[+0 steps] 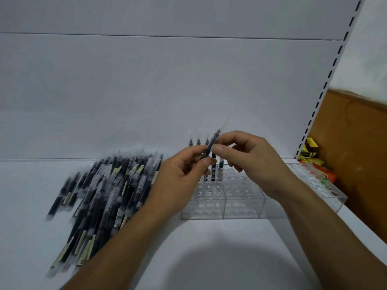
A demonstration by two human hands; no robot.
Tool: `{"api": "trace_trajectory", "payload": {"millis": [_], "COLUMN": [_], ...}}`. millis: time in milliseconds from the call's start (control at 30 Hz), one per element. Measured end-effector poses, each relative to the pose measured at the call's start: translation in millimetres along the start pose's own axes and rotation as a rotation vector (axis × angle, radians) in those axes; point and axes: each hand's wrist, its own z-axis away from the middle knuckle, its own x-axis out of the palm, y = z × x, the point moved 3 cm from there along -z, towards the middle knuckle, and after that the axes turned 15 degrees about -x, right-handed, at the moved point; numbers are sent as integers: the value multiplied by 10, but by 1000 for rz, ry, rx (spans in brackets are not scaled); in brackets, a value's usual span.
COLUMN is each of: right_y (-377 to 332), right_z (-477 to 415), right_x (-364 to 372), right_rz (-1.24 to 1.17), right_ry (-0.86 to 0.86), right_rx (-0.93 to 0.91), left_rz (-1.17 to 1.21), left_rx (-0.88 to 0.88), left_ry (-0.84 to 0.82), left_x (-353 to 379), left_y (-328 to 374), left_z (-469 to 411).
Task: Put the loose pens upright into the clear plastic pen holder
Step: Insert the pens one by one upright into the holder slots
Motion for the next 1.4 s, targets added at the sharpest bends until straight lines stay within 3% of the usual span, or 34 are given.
{"api": "trace_trajectory", "payload": {"millis": [233,367,500,933,1400], "right_y": [-8,-60,8,394,229], "right_z": [9,-32,-20,-17,-2], "right_x": [-12,-262,-460,-227,-277], "right_rz": [-1,-75,138,615,776], "right_ry": [58,317,457,-12,-79], "right_rx": [-15,-53,-99,66,181], "left_rz": [-113,-532,-766,-887,-807], "left_rx": [31,3,38,82,87], "left_ry": [1,28,-85,-115,-122], "left_x": [21,-12,51,73,64], "left_y": [-2,-89,-169,-242,-166], "left_z": [20,20,51,31,49]}}
